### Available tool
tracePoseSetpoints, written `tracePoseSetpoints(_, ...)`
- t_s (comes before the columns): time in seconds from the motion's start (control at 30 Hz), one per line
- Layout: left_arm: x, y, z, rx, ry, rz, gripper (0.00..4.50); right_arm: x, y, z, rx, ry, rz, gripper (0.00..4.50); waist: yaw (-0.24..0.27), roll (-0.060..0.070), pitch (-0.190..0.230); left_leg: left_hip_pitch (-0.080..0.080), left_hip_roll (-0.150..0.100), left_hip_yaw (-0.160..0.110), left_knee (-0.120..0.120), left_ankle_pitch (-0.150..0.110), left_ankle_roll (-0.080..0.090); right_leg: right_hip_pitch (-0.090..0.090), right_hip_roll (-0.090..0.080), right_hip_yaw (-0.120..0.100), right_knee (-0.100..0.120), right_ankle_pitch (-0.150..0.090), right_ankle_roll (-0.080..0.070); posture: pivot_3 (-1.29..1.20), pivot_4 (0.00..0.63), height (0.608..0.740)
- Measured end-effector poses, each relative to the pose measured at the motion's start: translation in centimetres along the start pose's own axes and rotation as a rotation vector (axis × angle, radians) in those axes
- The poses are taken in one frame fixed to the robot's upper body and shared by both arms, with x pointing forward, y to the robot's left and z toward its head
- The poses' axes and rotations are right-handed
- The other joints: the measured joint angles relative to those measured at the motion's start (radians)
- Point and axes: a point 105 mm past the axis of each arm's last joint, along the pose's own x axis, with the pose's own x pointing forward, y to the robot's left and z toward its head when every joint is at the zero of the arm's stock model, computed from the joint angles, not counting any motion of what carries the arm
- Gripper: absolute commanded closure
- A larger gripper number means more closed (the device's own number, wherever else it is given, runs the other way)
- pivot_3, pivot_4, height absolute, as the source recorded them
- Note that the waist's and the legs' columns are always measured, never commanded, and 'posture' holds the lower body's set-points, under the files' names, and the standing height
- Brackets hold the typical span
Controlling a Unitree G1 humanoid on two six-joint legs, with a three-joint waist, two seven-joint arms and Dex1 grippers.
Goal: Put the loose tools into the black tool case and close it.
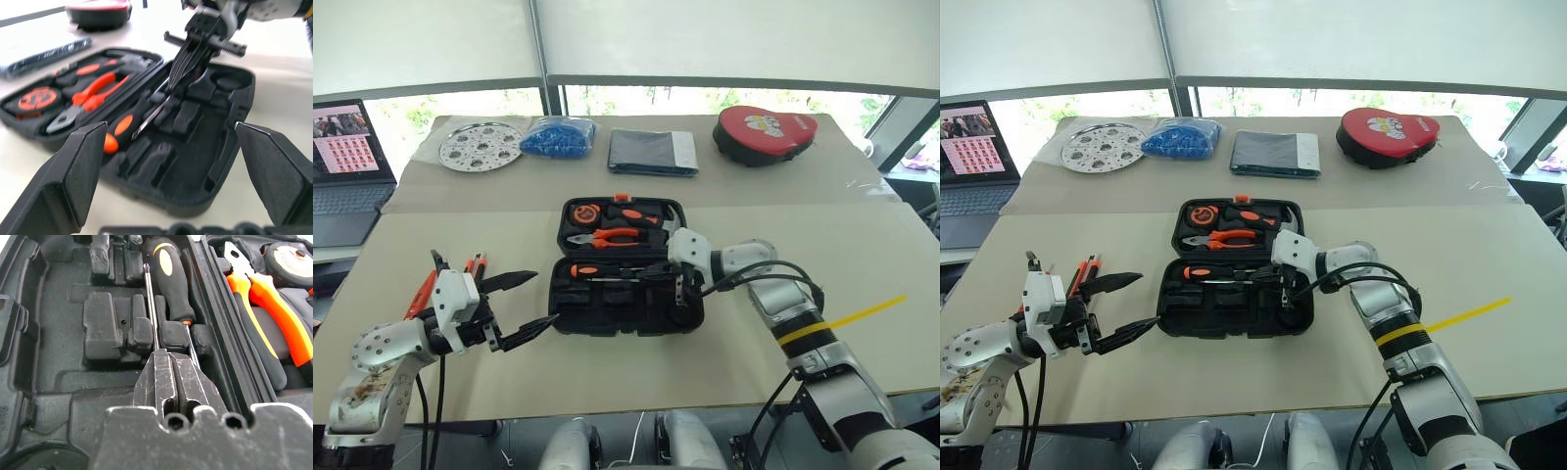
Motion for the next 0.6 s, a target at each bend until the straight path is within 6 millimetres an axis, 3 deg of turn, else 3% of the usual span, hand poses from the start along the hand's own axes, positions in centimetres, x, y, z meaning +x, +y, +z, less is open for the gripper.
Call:
tracePoseSetpoints(0.1,-2.7,1.0,-0.6,-0.043,0.008,0.171,0.00,-1.2,0.6,1.6,0.091,-0.172,-0.019,3.35,0.002,0.001,0.001,-0.002,0.001,-0.001,-0.001,0.001,-0.001,-0.003,0.000,-0.001,0.001,-0.001,-0.001,0.00,0.150,0.740)
tracePoseSetpoints(0.27,-11.5,2.1,-3.2,-0.130,0.132,0.602,0.00,-8.8,0.3,1.9,0.063,-0.264,-0.180,1.58,0.009,0.000,0.001,-0.001,0.000,-0.001,-0.002,-0.003,0.003,0.000,-0.005,-0.003,-0.005,-0.001,0.000,0.00,0.150,0.740)
tracePoseSetpoints(0.4,-18.2,1.3,-5.5,-0.205,0.236,0.902,0.00,-10.8,3.1,1.3,0.055,-0.406,-0.201,0.20,0.011,0.000,0.001,-0.001,-0.001,-0.001,-0.002,-0.009,0.011,0.001,-0.005,-0.004,-0.006,-0.001,0.000,0.00,0.150,0.740)
tracePoseSetpoints(0.5,-21.5,0.5,-6.6,-0.255,0.302,1.036,0.00,-12.3,4.2,0.1,0.106,-0.436,-0.248,0.05,0.017,-0.001,0.001,-0.001,-0.001,-0.001,-0.002,-0.009,0.012,0.002,-0.005,-0.004,-0.007,-0.001,0.000,0.00,0.150,0.740)
tracePoseSetpoints(0.6,-21.8,0.6,-7.1,-0.307,0.309,1.062,0.00,-12.6,4.6,0.5,0.058,-0.469,-0.261,0.05,0.020,-0.001,0.001,0.000,-0.001,-0.001,-0.002,-0.009,0.011,0.001,-0.005,-0.004,-0.006,-0.004,-0.005,0.00,0.150,0.740)
